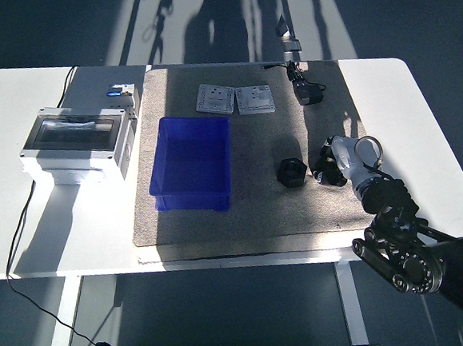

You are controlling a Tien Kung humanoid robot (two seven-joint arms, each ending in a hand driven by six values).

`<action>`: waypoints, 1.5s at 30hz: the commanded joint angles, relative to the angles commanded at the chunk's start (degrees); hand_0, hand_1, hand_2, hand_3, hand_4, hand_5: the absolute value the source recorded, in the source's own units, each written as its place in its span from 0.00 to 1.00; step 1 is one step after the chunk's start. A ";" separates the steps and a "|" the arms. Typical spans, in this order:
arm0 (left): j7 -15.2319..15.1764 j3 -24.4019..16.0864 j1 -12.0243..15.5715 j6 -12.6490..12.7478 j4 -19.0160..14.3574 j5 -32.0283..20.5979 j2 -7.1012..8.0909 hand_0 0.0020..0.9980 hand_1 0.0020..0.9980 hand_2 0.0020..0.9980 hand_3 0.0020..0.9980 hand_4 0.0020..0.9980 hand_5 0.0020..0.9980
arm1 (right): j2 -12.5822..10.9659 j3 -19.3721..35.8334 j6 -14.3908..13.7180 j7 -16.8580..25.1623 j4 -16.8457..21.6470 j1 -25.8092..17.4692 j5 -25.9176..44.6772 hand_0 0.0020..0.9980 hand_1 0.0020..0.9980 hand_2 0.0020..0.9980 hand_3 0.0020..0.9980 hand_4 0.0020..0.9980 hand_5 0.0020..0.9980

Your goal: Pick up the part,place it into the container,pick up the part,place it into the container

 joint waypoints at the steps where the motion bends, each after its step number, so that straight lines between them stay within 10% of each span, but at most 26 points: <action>1: 0.00 0.00 0.00 0.00 0.00 0.00 0.00 0.70 0.69 0.66 0.40 0.91 1.00 | -0.01 0.01 0.00 0.00 0.01 0.00 0.01 0.48 0.53 0.49 0.58 0.51 0.20; 20: -0.11 -0.09 -0.20 0.22 0.00 0.05 0.00 0.70 0.69 0.66 0.39 0.91 1.00 | -1.77 2.50 -5.16 1.10 4.53 -1.08 2.03 0.41 0.49 0.52 0.59 0.47 0.21; 26: -0.09 -0.05 0.02 0.30 0.00 -0.55 -0.06 0.70 0.69 0.66 0.38 0.91 1.00 | -5.11 9.42 2.29 -6.95 14.39 -7.33 -5.35 0.46 0.52 0.59 0.63 0.50 0.22; 27: -0.03 -0.12 0.07 0.30 0.00 -0.59 -0.08 0.70 0.69 0.66 0.38 0.91 1.00 | -5.35 10.46 3.49 -8.24 16.07 -7.94 -6.46 0.60 0.72 0.80 0.81 0.75 0.36; 33: 0.34 -0.42 -0.02 0.07 0.00 0.17 -0.11 0.70 0.69 0.66 0.38 0.91 1.00 | -6.40 12.89 11.00 -15.79 24.20 -8.03 -9.82 0.62 0.80 0.90 0.92 0.86 0.40; 45: 0.47 -0.34 -0.09 0.11 0.00 0.20 -0.02 0.70 0.69 0.66 0.38 0.90 1.00 | -6.14 9.68 13.93 -18.31 24.53 -6.32 -6.29 0.60 0.81 0.88 0.94 0.88 0.48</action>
